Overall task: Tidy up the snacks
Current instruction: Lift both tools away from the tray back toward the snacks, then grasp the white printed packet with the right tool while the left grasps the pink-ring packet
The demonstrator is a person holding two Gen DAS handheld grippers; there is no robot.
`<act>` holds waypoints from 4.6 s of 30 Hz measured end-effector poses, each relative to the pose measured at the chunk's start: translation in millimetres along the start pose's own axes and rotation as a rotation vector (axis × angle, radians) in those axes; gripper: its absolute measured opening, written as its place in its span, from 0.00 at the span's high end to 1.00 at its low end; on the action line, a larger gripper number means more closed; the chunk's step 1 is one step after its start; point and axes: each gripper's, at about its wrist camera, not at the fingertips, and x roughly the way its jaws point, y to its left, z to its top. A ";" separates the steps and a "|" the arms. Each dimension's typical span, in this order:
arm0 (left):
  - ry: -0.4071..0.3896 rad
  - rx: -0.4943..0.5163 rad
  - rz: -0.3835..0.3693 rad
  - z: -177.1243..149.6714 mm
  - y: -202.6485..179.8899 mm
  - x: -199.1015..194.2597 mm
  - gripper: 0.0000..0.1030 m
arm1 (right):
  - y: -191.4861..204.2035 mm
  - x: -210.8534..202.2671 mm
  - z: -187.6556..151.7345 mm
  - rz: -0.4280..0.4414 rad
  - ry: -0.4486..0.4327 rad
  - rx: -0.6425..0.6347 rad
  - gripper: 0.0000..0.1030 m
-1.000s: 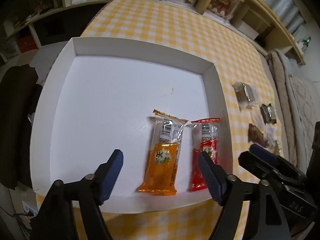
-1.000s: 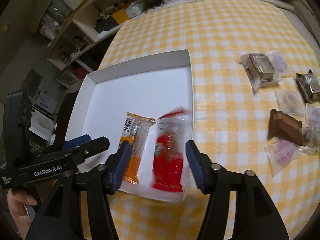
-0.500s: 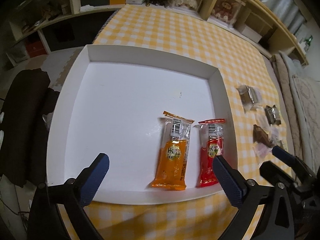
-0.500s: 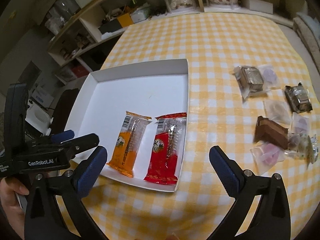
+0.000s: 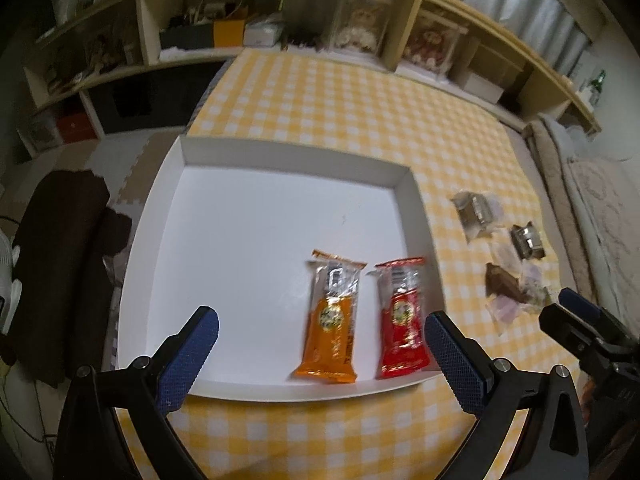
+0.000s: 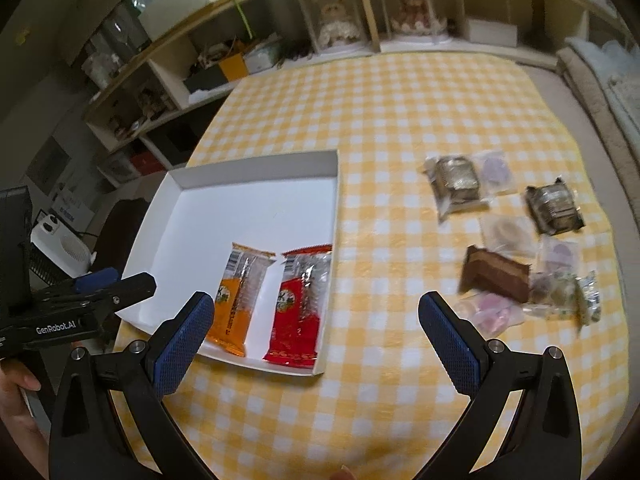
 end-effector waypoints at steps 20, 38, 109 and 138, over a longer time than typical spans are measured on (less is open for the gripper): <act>-0.136 0.104 -0.107 -0.3 -68.5 -40.9 0.00 | -79.6 -100.0 12.2 -0.186 -0.184 0.026 0.00; -0.051 0.356 -0.206 -1.4 -202.9 65.0 0.00 | -182.5 -103.7 -6.0 -0.337 -0.197 0.164 0.00; 0.203 0.602 -0.392 -43.2 -281.3 265.9 0.47 | -328.8 28.1 -30.6 -0.235 0.075 0.920 0.61; 0.238 0.713 -0.243 -64.5 -312.4 262.9 0.54 | -286.4 -18.6 -10.4 -0.297 0.020 0.613 0.65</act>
